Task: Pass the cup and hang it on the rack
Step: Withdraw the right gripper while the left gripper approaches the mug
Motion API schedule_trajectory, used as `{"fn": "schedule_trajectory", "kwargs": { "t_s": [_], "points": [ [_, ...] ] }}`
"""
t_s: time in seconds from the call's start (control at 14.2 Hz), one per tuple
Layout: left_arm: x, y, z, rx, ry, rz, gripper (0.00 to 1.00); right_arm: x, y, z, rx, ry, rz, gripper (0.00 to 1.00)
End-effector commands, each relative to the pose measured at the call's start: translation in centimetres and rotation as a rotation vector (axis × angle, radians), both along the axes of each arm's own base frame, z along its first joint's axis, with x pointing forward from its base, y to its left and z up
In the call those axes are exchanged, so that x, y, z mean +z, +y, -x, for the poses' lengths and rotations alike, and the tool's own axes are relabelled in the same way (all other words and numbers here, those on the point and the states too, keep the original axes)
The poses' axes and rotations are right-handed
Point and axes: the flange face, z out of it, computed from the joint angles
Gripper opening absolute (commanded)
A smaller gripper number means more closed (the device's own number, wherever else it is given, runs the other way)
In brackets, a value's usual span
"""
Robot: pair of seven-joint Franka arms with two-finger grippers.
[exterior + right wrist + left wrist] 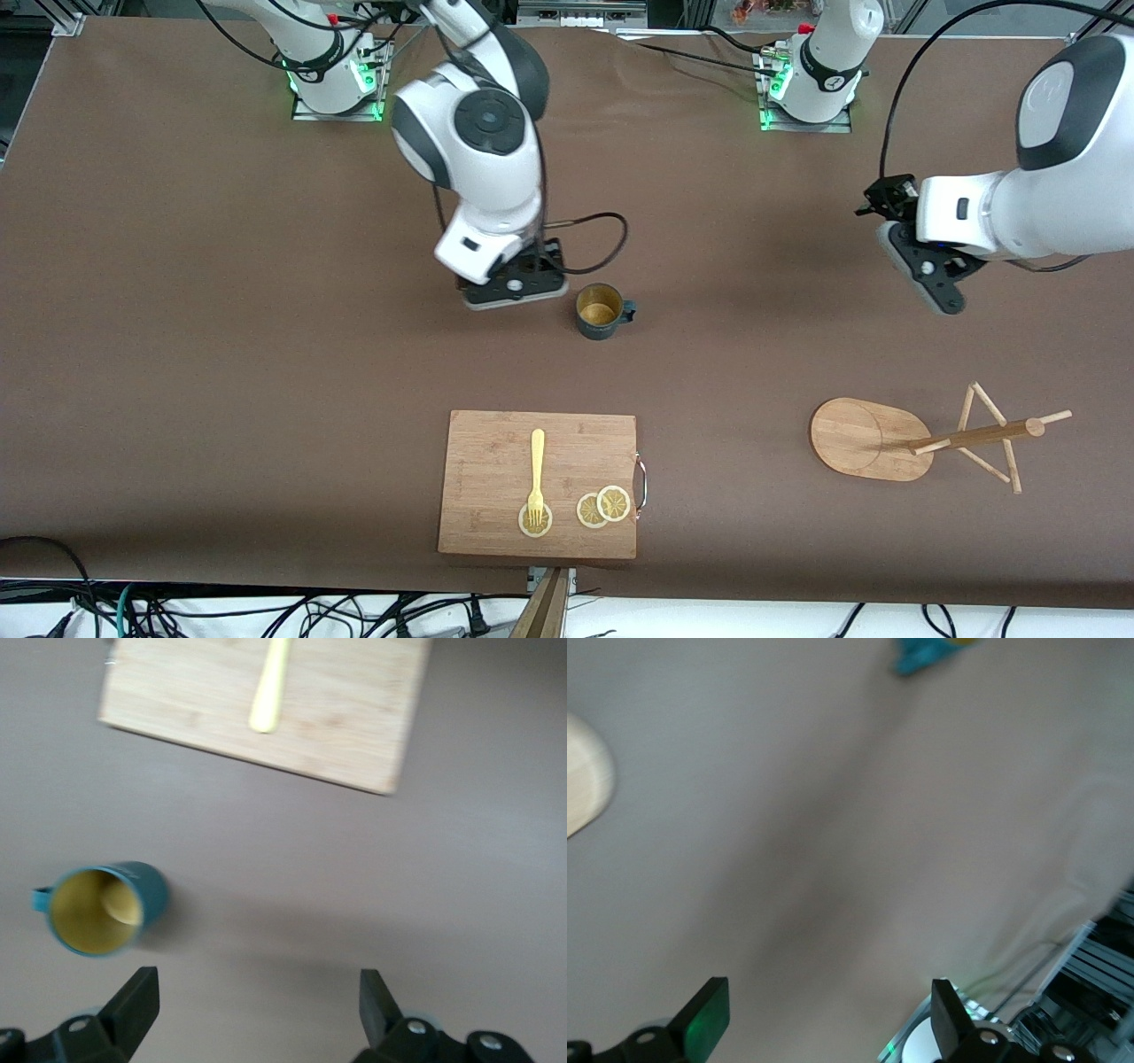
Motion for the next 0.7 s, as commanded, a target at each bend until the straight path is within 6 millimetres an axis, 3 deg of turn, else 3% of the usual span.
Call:
{"fn": "schedule_trajectory", "kwargs": {
  "t_s": [0.0,0.07,0.21,0.42,0.63],
  "points": [
    [-4.0,-1.3,1.3,-0.122,-0.014,0.189,1.00,3.0,-8.2,-1.9,-0.004,0.079,0.073,1.00],
    [-6.1,-1.9,1.9,-0.140,-0.026,0.265,1.00,4.4,-11.5,-2.4,-0.005,0.115,0.103,1.00],
    [-10.0,-2.3,2.8,-0.175,-0.099,0.398,1.00,5.4,-18.9,-3.2,-0.034,0.239,0.169,1.00],
    [-15.7,-2.5,4.5,-0.219,-0.236,0.578,1.00,7.8,-29.0,-4.5,-0.064,0.314,0.143,1.00],
    [-22.0,-3.4,6.8,-0.238,-0.396,0.758,1.00,9.2,-36.1,-5.3,-0.142,0.306,0.070,1.00]
  ]
}}
